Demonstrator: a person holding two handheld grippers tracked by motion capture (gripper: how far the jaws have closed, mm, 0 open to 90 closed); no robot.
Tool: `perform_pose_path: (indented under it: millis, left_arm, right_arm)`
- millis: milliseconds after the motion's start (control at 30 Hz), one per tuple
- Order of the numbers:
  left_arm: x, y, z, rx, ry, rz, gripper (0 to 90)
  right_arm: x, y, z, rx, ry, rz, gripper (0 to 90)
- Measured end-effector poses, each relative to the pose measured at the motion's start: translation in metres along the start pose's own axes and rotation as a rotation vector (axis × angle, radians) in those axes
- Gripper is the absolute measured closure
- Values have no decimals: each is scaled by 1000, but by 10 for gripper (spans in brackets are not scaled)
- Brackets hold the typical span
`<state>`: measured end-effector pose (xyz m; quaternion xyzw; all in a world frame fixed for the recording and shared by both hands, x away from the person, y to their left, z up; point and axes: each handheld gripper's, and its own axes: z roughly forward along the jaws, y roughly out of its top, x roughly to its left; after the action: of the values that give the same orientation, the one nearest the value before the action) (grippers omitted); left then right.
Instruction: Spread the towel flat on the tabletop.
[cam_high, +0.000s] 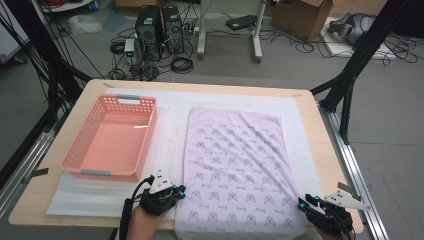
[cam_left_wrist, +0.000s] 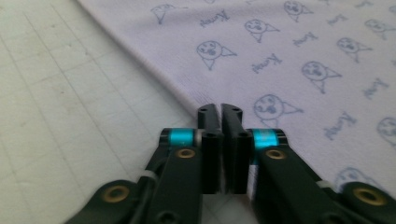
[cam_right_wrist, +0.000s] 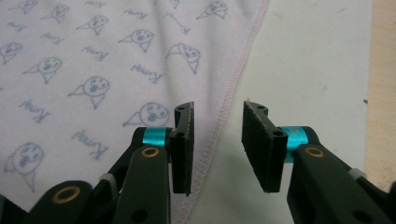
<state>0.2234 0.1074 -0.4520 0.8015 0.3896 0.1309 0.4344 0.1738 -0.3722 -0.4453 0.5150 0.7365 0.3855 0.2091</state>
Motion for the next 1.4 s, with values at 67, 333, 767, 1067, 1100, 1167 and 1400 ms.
perform_pose_path:
  millis: [67, 333, 767, 1067, 1100, 1167, 1400]
  left_arm:
    - [-1, -1, -4, 5, 18, 7, 879]
    - [7, -12, -21, -7, -4, -41, 867]
    - [21, -1, -12, -141, -76, -82, 438]
    - [31, 15, 7, -165, -102, -56, 407]
    - [32, 17, 9, -167, -106, -57, 405]
    - [36, 22, 14, -175, -107, -59, 405]
    - [43, 25, 21, -176, -108, -81, 394]
  right_arm:
    - [0, 1, 0, -3, 6, 4, 632]
    - [-3, 5, 5, -16, 7, 19, 625]
    - [-28, 60, 69, -12, -80, 72, 691]
    - [-52, 103, 118, -27, -129, 60, 621]
    - [-54, 107, 125, -24, -122, 48, 612]
    - [-56, 114, 134, -20, -110, 29, 609]
    - [-64, 139, 171, 24, -122, 22, 789]
